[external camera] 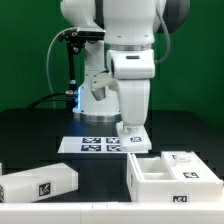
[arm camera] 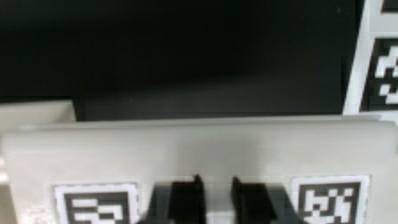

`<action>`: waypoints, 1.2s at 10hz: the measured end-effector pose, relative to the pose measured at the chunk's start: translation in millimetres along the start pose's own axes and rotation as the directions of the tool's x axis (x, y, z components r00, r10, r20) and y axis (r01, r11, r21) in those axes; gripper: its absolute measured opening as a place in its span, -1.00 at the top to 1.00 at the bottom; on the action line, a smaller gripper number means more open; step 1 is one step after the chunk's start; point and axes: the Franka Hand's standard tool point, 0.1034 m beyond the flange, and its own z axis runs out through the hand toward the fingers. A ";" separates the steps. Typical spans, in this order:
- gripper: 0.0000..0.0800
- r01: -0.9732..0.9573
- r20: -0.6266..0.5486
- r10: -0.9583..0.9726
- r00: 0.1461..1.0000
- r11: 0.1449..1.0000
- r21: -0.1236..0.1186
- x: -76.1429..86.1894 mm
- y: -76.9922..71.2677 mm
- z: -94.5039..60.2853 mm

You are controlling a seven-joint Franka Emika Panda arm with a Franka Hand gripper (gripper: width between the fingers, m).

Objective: Assemble cabinet

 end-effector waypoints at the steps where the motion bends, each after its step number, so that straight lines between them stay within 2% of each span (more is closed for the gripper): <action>1: 0.84 -0.005 0.000 0.005 1.000 1.000 0.002 -2.2 -0.3 1.2; 4: 0.84 -0.007 0.000 0.007 1.000 1.000 0.002 -2.9 -0.6 2.2; 5: 0.84 0.001 -0.002 -0.001 1.000 1.000 -0.012 1.3 -0.8 3.2; 8: 0.84 -0.007 -0.005 0.007 1.000 1.000 -0.002 5.1 -1.9 8.8; 12: 0.84 -0.015 -0.005 0.015 1.000 1.000 -0.004 6.3 1.4 7.1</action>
Offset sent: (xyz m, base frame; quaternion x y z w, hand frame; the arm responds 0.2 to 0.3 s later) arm 0.0000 0.0000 0.0000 0.0000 0.0000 0.0000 1.0000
